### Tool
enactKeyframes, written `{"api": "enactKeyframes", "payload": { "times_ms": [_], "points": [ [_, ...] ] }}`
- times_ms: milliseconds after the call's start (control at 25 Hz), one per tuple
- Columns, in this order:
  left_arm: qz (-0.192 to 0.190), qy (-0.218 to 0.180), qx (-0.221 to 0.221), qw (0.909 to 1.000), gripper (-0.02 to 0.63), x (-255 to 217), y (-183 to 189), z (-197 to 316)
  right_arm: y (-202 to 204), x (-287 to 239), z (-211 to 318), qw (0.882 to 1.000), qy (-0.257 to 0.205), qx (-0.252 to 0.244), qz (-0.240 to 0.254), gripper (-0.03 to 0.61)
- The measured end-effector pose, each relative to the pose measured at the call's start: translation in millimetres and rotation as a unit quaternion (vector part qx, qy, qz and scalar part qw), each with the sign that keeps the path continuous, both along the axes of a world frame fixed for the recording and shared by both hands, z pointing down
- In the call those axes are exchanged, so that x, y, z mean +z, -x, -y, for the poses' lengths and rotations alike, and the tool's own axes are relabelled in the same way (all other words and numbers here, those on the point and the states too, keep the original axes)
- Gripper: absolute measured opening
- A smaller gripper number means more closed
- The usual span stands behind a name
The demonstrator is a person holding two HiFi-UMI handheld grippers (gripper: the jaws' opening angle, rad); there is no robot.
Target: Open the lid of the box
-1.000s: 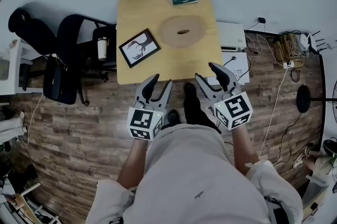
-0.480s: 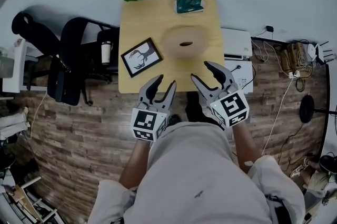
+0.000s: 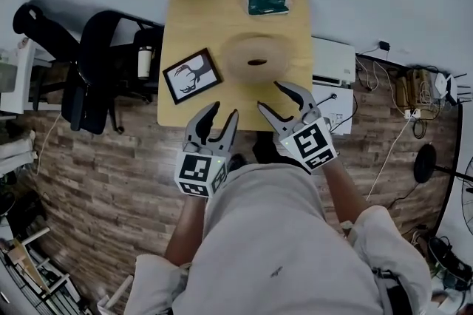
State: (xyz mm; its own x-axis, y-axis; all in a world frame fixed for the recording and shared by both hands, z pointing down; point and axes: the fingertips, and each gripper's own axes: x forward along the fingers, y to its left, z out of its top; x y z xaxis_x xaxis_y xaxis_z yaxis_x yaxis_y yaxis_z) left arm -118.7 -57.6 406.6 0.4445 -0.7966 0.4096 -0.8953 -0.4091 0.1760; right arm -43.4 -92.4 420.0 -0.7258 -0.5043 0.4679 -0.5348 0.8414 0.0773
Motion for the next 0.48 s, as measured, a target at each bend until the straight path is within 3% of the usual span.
{"api": "enactKeyframes", "payload": {
  "times_ms": [480],
  "points": [
    [0.008, 0.031, -0.062, 0.9976, 0.153, 28, -6, 23, -4, 61, 33, 0.995, -0.007, -0.078, -0.065, 0.221]
  ]
}}
